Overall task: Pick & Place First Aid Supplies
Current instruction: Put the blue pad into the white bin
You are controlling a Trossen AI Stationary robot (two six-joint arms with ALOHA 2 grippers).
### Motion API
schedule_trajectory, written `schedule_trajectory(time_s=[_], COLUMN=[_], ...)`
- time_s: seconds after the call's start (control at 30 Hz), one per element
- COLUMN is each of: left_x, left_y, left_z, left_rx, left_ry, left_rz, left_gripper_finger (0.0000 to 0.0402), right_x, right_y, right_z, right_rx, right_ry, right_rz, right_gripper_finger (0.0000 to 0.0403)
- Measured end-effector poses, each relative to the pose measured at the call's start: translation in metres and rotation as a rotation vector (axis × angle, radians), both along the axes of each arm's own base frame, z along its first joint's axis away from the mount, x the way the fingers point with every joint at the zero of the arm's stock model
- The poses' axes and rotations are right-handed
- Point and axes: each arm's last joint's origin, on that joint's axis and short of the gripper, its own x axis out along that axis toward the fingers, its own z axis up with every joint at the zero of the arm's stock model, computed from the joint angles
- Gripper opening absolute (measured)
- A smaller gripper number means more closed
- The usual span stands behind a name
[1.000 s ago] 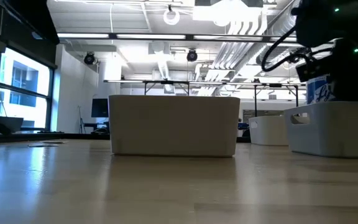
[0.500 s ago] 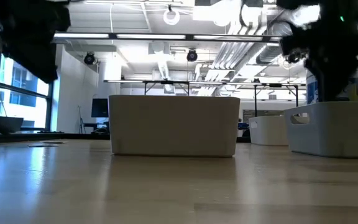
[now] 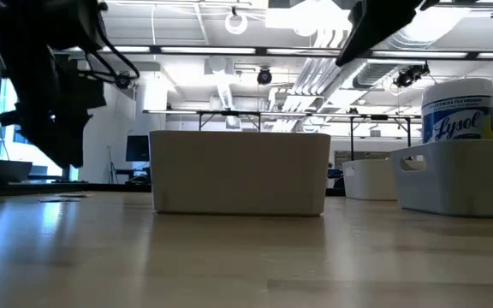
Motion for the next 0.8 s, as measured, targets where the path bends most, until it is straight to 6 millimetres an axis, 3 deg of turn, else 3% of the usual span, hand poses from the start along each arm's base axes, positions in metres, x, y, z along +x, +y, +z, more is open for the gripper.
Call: schedule_trajectory(time_s=[0.37,0.6,0.8], left_x=[-0.005,-0.010,-0.012], left_y=[0.032,0.041,0.041], left_z=[-0.018,-0.038,-0.041], left_rx=[-0.135,-0.173,-0.181], left_ry=[0.037,0.010,0.016], left_rz=[0.049,0.033,0.035], left_gripper_finger=[0.0175,0.0175,0.0175], right_x=[0.009,0.011,0.012], right_y=[-0.003,-0.011,-0.014], right_z=[0.006,0.006,0.005], right_rx=[-0.024,0.002,0.020], right_ry=[-0.070,-0.064,-0.060], right_rz=[0.063,0.054,0.053], right_gripper_finger=[0.0145,0.0143,0.0142])
